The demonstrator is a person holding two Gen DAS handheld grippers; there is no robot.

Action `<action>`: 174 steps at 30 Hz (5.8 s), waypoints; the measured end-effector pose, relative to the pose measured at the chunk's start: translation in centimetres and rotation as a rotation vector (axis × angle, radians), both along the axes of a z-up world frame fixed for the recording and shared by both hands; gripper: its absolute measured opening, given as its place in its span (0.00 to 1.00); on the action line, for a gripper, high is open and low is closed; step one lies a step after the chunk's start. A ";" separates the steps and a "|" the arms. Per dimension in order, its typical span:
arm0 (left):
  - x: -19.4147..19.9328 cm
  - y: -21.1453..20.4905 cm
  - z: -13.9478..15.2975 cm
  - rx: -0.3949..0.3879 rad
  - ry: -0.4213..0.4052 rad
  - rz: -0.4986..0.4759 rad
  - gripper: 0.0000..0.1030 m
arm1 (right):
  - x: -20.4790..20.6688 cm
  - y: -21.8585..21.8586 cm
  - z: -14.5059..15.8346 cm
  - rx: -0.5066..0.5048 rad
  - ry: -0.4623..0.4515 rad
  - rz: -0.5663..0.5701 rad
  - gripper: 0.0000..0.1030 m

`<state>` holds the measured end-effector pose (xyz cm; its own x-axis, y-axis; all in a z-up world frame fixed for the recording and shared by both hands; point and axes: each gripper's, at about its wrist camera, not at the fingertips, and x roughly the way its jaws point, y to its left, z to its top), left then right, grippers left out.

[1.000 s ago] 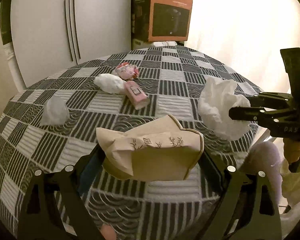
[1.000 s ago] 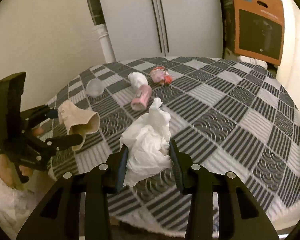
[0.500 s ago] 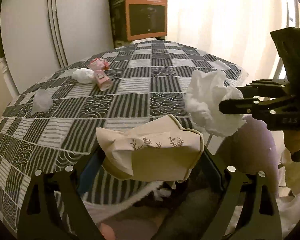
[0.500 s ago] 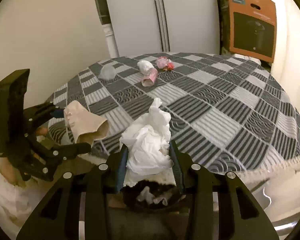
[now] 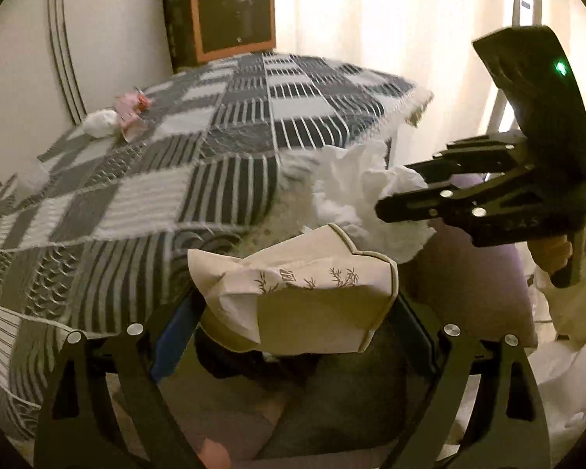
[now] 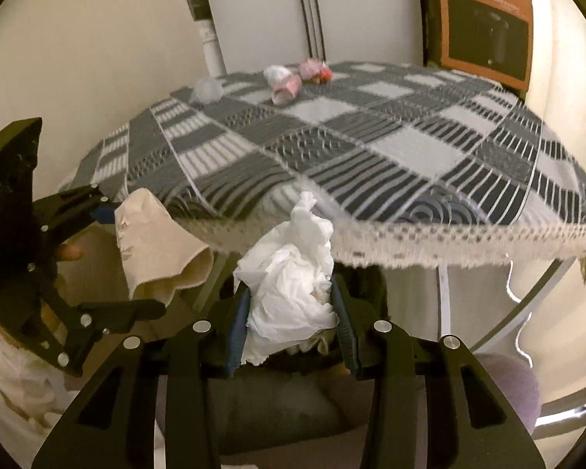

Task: Collect trash
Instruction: 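Lower both tools under the table and release bag and tissue into the bin, then raise both empty tools back above the table, then grasp the clear plastic bag with the left tool while the right tool grasps the pink snack box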

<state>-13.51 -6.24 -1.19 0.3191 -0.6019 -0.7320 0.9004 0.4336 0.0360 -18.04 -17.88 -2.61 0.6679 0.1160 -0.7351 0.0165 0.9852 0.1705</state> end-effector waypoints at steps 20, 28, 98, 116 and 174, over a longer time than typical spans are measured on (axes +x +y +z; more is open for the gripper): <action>3.8 -2.4 -12.4 0.241 0.125 -0.021 0.86 | 5.9 -1.8 -13.3 0.081 0.245 -0.015 0.36; 5.2 -4.2 -15.6 0.304 0.148 -0.027 0.86 | 8.6 -1.2 -15.1 0.085 0.243 0.003 0.36; 11.5 7.5 4.3 -0.019 -0.114 0.358 0.94 | 11.9 2.3 5.8 -0.107 -0.141 0.028 0.86; 23.2 7.3 5.1 0.000 -0.028 0.412 0.94 | 24.2 0.3 5.5 -0.079 -0.043 0.019 0.86; 29.2 6.6 7.3 -0.012 0.130 0.347 0.64 | 22.9 0.4 7.0 -0.044 -0.044 0.057 0.17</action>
<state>15.65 0.37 6.13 0.4102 -0.4832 -0.7735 0.6966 0.7134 -0.0763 4.83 -17.45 4.42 0.6931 0.1228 -0.7103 -0.0464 0.9909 0.1260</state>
